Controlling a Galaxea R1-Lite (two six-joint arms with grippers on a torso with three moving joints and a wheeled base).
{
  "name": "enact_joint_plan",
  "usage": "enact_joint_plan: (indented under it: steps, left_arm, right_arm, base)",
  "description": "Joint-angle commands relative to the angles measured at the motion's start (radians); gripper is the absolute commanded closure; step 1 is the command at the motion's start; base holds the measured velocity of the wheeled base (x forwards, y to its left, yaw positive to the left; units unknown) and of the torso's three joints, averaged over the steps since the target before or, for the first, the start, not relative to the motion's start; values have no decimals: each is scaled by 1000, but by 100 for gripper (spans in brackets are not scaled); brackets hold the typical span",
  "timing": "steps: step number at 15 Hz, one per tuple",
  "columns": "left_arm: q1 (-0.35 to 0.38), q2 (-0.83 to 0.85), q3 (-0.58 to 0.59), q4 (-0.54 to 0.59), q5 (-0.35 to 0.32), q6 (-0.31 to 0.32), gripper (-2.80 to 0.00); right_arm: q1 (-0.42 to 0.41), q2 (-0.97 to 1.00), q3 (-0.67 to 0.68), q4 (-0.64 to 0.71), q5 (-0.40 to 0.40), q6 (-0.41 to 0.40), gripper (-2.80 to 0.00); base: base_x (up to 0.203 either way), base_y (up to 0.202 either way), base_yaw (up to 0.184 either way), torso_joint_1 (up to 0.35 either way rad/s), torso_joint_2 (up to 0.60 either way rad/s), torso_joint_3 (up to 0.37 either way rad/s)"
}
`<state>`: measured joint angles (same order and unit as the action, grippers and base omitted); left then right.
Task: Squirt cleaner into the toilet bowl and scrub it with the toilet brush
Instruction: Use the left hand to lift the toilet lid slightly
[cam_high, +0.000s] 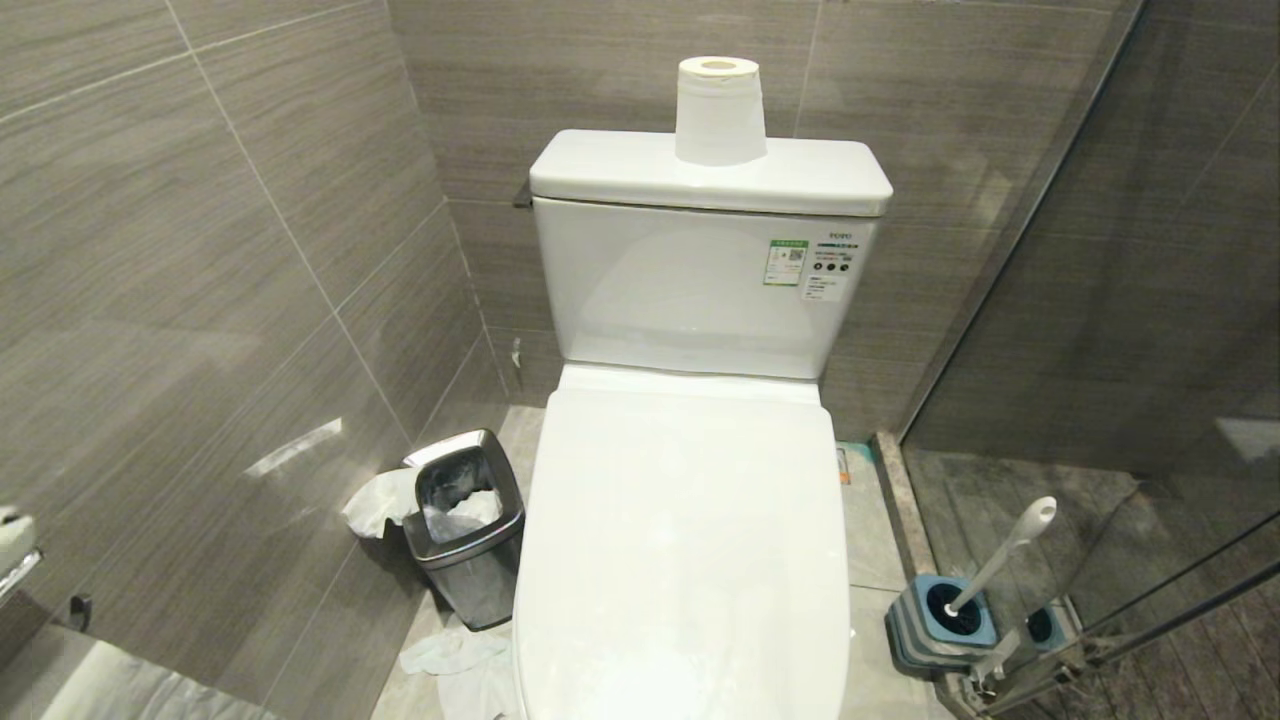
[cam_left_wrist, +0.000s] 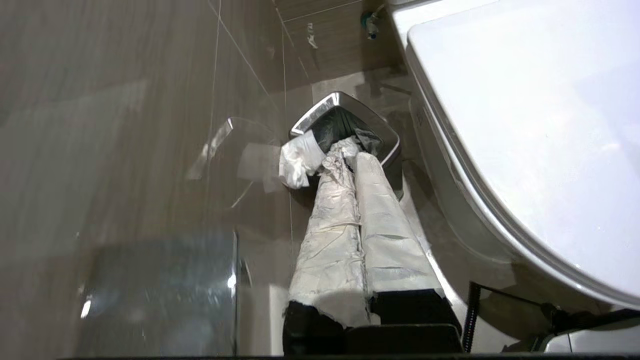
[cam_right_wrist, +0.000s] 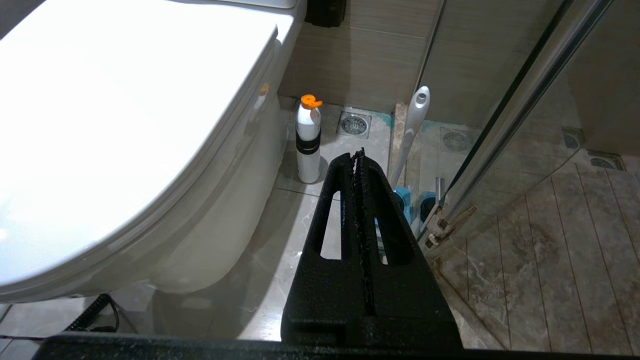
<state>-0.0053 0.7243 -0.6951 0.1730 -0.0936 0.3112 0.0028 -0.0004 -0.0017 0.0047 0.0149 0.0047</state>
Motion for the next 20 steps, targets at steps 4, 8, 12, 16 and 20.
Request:
enact_joint_plan:
  steps: [4, 8, 12, 16, 20]
  left_arm:
    - [0, 364, -176, -2, -2, 16, 0]
    - [-2, 536, -201, -4, -42, 15, 0]
    - [-1, 721, -204, -76, -88, 7, 0]
    - [5, 896, -233, -194, -214, -67, 0]
    - [4, 1004, -309, -223, -364, -318, 0]
  right_arm:
    - [0, 0, 0, 0, 0, 0, 0]
    - [0, 0, 0, 0, 2, 0, 0]
    - [0, 0, 0, 0, 0, 0, 0]
    - [0, 0, 1, 0, 1, 0, 0]
    - [0, 0, 0, 0, 0, 0, 0]
  base:
    - [0, 0, 0, 0, 0, 0]
    - [0, 0, 0, 0, 0, 0]
    - [0, 0, 0, 0, 0, 0]
    - [0, 0, 0, 0, 0, 0]
    - [0, 0, 0, 0, 0, 0]
